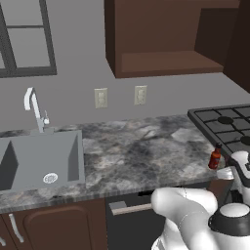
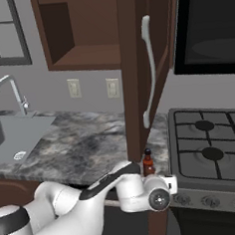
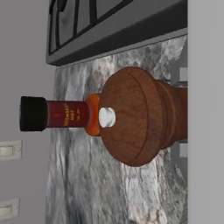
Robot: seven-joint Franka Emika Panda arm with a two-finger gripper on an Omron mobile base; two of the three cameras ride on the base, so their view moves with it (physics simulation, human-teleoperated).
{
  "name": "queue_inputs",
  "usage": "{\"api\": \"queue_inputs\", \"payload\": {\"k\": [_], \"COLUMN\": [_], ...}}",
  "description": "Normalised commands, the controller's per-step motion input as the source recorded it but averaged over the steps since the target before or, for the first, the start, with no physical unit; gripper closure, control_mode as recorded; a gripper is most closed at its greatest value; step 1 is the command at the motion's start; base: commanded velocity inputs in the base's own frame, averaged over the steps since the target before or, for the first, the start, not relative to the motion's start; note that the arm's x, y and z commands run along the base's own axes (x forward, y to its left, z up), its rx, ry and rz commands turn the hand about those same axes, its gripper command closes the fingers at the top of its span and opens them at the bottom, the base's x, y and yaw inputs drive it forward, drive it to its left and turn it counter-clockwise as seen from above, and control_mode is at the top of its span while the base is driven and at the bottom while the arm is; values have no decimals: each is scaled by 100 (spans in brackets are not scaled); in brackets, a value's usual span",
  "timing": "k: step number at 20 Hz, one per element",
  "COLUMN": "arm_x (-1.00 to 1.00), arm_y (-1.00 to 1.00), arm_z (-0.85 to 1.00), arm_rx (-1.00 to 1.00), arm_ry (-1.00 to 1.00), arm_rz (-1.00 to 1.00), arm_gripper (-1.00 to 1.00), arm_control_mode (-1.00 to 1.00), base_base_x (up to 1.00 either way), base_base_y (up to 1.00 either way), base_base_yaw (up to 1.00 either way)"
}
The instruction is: Take 2 condiments from the cabinet and move them on the counter near the stove.Make sure the condiments are lined up with each other, next to each other.
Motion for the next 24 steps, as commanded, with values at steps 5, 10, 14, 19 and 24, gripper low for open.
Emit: {"api": "queue_inputs", "payload": {"k": [5,10,14,19,24], "arm_x": [0,3,0,5,22], "arm_y": [-8,-2,-10,-13,-9], "arm_z": [0,0,0,0,-3], "arm_rx": [0,1,1,0,0], "arm_ry": [-18,-15,-1,0,0], "arm_rz": [17,18,17,17,16], "arm_gripper": [100,100,100,100,100], "arm_control_mode": [-100,-100,-100,-100,-100], "base_base_x": [0,0,0,0,0], "base_base_y": [0,0,0,0,0], "base_base_yaw": [0,0,0,0,0]}}
